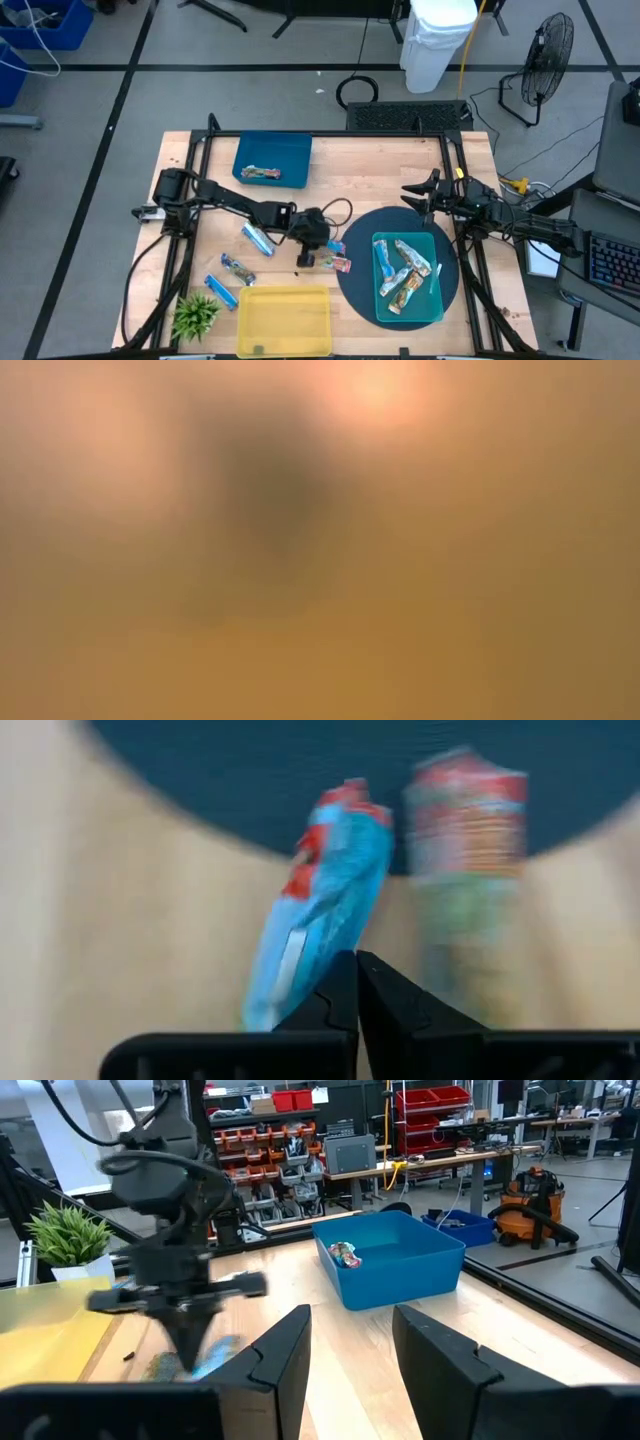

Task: Pick and place Granola Bars by type
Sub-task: Put the bottom red granola bar into the blue bin

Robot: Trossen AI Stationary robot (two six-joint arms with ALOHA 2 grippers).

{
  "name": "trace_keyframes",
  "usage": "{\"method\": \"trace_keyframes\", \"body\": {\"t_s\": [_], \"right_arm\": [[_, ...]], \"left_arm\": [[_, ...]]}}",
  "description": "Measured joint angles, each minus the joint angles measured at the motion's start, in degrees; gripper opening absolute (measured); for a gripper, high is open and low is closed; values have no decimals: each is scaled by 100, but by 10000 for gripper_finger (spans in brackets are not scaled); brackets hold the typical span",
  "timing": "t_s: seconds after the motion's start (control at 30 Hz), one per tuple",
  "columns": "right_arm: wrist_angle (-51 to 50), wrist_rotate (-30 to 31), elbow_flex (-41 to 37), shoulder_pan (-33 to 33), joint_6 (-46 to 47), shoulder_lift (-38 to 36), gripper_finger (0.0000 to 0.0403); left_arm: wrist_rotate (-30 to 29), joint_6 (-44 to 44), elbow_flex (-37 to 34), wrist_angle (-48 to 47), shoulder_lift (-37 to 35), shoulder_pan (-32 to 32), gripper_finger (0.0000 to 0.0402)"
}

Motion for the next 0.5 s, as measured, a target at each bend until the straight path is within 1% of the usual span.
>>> {"method": "trace_keyframes", "body": {"t_s": [0.13,0.27,0.37,0.5], "right_arm": [[0,0,0,0,0,0,135],[0,-1,1,1,0,0,134],[0,0,1,0,-1,0,135],[0,-2,-1,0,0,0,134]], "left_arm": [[-566,-241,0,-237,0,147,8],[-783,-629,-1,-641,-1,304,7],[-594,-753,4,-683,-9,353,11],[60,-443,-7,-181,-112,292,4]]}}
